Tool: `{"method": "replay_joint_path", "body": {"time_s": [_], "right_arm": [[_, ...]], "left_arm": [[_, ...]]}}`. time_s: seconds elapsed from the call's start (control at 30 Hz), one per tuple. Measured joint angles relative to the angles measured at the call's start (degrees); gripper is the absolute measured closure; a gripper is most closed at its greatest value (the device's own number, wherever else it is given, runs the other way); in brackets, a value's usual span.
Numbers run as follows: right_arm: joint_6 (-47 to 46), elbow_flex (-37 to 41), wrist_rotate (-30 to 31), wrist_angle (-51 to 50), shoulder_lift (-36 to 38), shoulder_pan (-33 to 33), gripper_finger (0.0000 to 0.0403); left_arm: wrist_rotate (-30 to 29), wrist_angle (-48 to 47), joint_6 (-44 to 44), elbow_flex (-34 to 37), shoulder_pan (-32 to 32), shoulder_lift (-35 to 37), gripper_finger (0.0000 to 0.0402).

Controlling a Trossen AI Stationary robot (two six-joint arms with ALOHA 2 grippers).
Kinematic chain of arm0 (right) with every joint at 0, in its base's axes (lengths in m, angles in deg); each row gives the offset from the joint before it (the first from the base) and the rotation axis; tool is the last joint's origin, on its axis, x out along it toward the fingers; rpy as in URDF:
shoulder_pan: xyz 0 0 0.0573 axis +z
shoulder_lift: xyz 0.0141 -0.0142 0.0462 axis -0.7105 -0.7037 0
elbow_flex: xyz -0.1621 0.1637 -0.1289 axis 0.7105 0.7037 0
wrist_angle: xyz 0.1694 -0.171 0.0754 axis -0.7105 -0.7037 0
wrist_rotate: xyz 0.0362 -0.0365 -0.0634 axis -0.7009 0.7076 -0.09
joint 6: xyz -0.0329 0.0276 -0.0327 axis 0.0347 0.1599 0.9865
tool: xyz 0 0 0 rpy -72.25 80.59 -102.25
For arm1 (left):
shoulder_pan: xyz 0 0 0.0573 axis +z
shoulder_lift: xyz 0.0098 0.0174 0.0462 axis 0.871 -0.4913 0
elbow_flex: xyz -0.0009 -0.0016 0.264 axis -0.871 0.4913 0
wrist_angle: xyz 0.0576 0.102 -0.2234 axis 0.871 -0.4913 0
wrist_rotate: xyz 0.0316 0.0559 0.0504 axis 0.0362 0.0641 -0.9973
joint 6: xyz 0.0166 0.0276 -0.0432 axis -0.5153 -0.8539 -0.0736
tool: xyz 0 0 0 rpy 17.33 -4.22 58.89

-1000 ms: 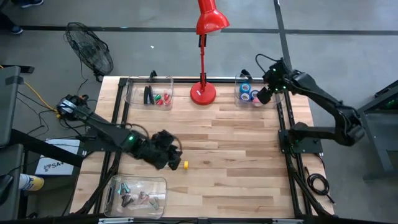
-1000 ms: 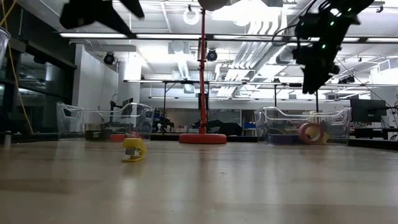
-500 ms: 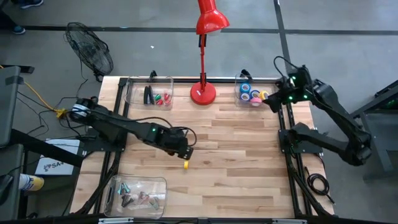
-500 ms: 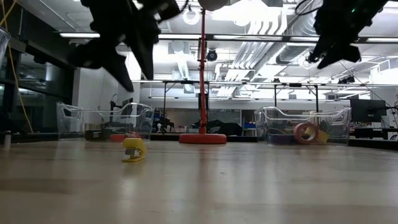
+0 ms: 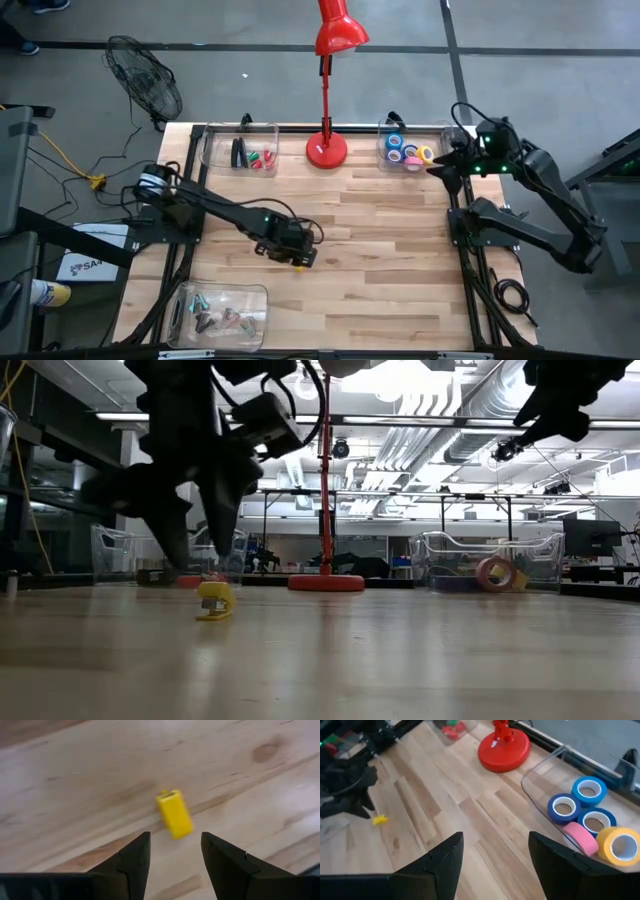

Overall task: Pick and place Stapler, Stapler remover, tape
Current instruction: Put the yellow stapler into the top left transparent bin

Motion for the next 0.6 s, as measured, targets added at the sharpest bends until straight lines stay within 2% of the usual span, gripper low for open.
{"method": "replay_joint_path", "body": {"time_s": [0.2, 0.6], "right_arm": [[3.8, 0.0, 0.2, 0.0, 0.0, 2.5, 0.0187], [8.5, 0.0, 0.2, 0.0, 0.0, 5.8, 0.0187]], "left_arm": [[-0.3, 2.8, 5.0, -0.1, 0.0, -0.8, 0.0229], [-1.6, 2.4, 12.4, -0.1, 0.0, -0.8, 0.0229]]}}
